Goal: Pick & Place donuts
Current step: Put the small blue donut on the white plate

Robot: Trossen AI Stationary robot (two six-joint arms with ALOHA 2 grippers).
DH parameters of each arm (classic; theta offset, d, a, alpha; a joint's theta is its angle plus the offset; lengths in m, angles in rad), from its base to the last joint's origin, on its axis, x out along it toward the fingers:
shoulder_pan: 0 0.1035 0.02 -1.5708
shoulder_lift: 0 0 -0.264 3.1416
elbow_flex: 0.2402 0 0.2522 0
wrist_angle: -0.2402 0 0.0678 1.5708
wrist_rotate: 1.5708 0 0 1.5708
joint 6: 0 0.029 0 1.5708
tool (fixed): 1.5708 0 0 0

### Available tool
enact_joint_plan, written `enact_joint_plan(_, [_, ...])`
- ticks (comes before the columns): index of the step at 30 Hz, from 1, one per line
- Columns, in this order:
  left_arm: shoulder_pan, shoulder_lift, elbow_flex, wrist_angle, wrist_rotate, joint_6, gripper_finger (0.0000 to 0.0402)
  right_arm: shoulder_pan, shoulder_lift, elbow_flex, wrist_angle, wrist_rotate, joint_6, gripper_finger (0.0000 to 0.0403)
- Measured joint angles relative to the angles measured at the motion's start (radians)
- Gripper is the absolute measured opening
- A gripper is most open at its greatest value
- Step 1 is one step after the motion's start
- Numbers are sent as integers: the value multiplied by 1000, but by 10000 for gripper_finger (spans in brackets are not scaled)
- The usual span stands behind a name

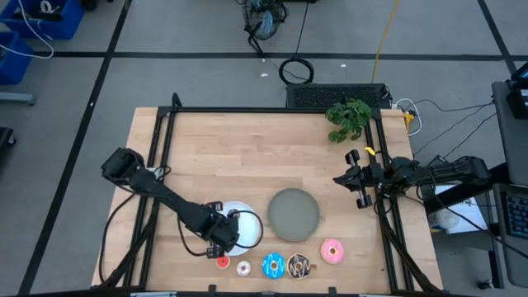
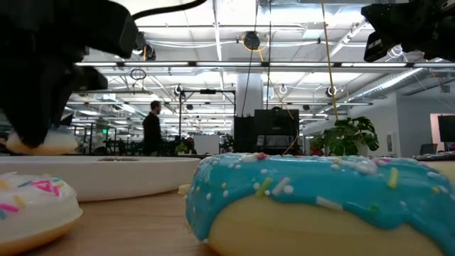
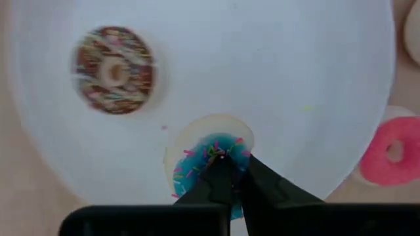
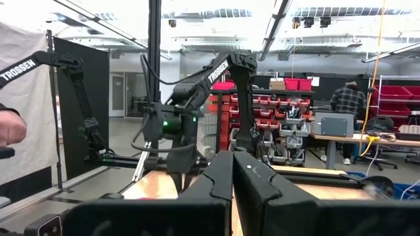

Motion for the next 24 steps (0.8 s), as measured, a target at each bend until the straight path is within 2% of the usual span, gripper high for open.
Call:
enact_joint_plan(3, [0,0,-38,45,11,-11,12,0,0,0,0,0,0,0])
enact_joint_plan(6, [4,0,-59,54,10,-26,28,0,0,0,0,0,0,0])
enact_joint_plan(16, [7,0,-63,97,13,19,105,0,0,-1,0,0,0,0])
enact_joint_plan(24, [22,0,-63,91,32,-27,192,0,0,-1,0,0,0,0])
